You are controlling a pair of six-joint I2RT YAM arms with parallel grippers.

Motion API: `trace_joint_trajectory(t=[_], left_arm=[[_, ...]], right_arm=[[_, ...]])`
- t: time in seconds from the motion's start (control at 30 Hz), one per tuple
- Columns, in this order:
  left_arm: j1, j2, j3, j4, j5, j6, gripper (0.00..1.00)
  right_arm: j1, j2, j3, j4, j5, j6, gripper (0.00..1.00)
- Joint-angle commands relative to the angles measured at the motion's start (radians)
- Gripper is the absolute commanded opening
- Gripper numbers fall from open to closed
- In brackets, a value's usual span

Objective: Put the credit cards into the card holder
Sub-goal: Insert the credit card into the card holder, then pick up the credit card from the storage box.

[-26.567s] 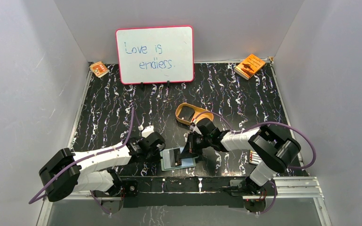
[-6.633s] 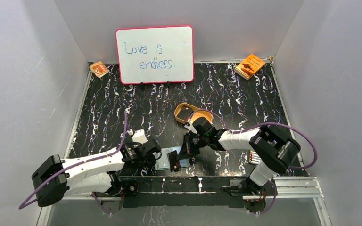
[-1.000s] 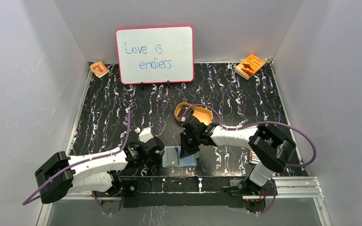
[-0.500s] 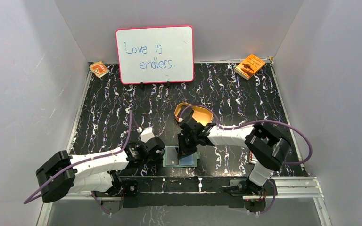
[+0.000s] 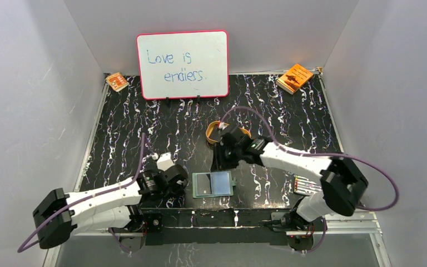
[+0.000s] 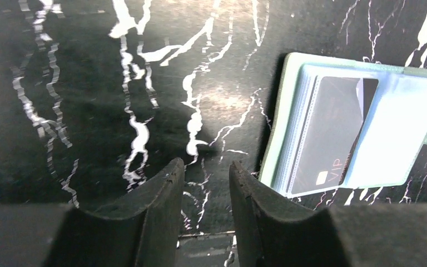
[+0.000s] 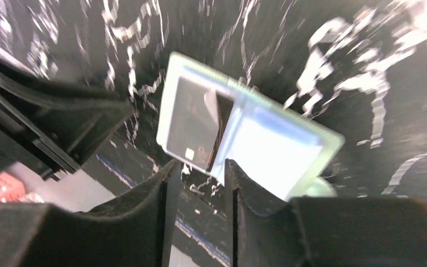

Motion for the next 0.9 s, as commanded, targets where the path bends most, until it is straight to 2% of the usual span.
trace_joint_trajectory(t=[0.0,0.1,0.2,0.3,0.6,0.87], left_arm=[[0.002,-0.122,0.029,-0.205,-0.101,-0.053,0.38],[0.003,-0.177,0.053,-0.256,-0.140,-0.064,0.51],[0.002,-0.216,0.067,-0.275,-0.165,-0.067,0.60],[0.002,-0.243,0.075,-0.284,-0.177,-0.067,0.65],[0.002,-0.233,0.086,-0.302,-0.169,-0.076,0.67],[0.002,-0.244,0.082,-0.326,-0.177,-0.079,0.67]], right_arm=[[-0.144,-0.109,0.080,-0.054,0.094,-0.084,0.51],[-0.262,-0.111,0.073,0.010,0.082,-0.098,0.64],[-0.364,-0.072,0.072,0.109,0.011,-0.075,0.67],[-0.398,0.008,0.123,0.157,0.002,-0.066,0.69],[-0.407,0.250,0.211,0.289,0.040,0.088,0.68],[-0.407,0.381,0.290,0.261,0.047,0.156,0.62]])
